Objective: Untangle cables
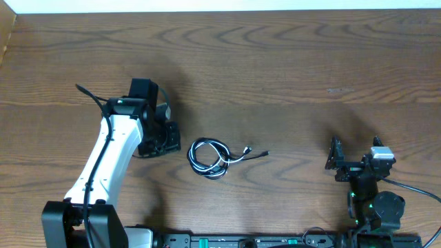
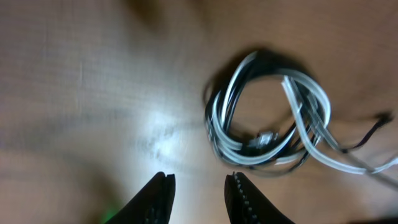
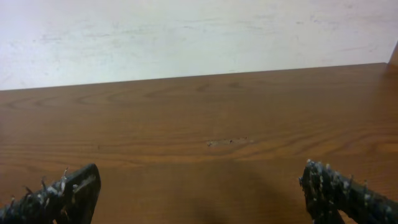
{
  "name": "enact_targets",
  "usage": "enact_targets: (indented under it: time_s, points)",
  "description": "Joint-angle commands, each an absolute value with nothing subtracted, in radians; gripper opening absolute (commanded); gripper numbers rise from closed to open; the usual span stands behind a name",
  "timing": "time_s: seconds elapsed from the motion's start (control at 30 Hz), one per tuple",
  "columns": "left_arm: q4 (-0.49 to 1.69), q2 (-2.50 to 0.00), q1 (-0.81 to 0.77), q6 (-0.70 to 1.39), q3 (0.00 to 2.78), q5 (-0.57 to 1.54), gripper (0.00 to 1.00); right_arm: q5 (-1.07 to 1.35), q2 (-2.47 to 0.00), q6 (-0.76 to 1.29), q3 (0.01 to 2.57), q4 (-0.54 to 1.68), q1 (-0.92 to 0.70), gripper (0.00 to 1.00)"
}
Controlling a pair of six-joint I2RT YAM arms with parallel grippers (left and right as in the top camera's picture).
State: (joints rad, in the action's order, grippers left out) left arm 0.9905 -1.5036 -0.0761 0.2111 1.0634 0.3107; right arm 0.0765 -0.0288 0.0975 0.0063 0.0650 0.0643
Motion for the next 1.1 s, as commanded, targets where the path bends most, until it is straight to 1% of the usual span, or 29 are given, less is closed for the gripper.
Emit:
enact_targets:
  time_s: [0.0,0.1,0.37,0.67,0.9,0.93,0.97,1.03,1.07]
  points:
    - [0.936,-1.504,-0.080,0.223,1.066,0.314,0.32,0.085,-0.027,0.088,0.006,0.068,0.070,0.99]
    - [0.876,-1.504,-0.080,0.223,1.063,0.313,0.32,0.085,-0.027,0.088,0.006,0.068,0.070,0.99]
    - [0.799,-1.504,-0.080,0.223,1.042,0.313,0.32,0.085,-0.027,0.089,0.006,0.068,0.070,0.99]
    - [0.708,-1.504,-0.080,0.227,0.958,0.305,0.32,0.086,-0.027,0.089,0.006,0.063,0.070,0.99]
    - [0.706,-1.504,-0.080,0.242,0.952,0.328,0.33,0.089,-0.027,0.089,0.006,0.067,0.070,0.99]
    - [0.706,-1.504,-0.080,0.242,0.952,0.328,0.36,0.089,-0.027,0.089,0.006,0.059,0.070,0.99]
    - [0.706,-1.504,-0.080,0.242,0.952,0.328,0.47,0.100,-0.027,0.096,0.006,0.051,0.069,0.99]
    - [0.706,-1.504,-0.080,0.242,0.952,0.329,0.47,0.147,-0.027,0.100,0.006,0.054,0.070,0.99]
    - [0.709,-1.504,-0.080,0.242,0.952,0.329,0.41,0.163,-0.027,0.100,0.006,0.053,0.070,0.99]
